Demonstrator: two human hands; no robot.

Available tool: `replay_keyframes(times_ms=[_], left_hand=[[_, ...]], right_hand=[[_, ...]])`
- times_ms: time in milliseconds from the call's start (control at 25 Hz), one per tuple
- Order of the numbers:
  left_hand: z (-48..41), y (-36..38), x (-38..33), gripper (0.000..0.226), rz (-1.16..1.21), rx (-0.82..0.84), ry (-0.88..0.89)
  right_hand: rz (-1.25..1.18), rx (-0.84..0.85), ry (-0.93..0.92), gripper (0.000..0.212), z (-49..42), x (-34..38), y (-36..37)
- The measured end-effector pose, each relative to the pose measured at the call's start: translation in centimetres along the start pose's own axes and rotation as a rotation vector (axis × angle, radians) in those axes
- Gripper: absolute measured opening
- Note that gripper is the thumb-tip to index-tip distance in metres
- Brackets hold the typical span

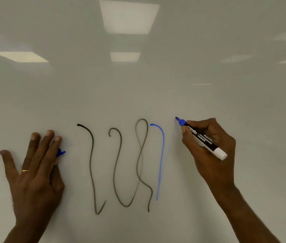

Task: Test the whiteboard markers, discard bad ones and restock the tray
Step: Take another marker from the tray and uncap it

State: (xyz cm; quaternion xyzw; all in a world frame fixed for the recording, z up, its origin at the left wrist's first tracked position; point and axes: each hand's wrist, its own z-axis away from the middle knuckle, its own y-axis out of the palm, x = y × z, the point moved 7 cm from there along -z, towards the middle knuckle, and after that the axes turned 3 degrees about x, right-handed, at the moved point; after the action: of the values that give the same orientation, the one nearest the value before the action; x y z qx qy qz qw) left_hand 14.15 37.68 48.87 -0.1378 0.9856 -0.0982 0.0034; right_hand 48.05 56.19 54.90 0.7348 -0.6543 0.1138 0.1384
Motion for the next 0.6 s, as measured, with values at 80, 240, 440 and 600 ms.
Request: replay_keyframes(times_ms=[80, 240, 440, 600], left_hand=[[0.0, 0.3, 0.3, 0.054, 0.011, 0.011, -0.019], [0.2, 1.0, 1.3, 0.052, 0.029, 0.019, -0.058], [0.5, 2.0, 2.8, 0.051, 0.092, 0.039, -0.145], [-0.3, -0.3, 0.0, 0.057, 0.024, 0.122, -0.158]], right_hand=[[0.041, -0.032, 0.062, 0.011, 3.3, -1.9, -0.7], [0.233, 0.069, 0.156, 0.014, 12.6, -4.7, -2.3], [0.086, 0.069, 0.223, 0.011, 5.9, -4.5, -6.0], [0.005, 0.036, 0.147, 0.008, -0.3, -2.2, -4.2]])
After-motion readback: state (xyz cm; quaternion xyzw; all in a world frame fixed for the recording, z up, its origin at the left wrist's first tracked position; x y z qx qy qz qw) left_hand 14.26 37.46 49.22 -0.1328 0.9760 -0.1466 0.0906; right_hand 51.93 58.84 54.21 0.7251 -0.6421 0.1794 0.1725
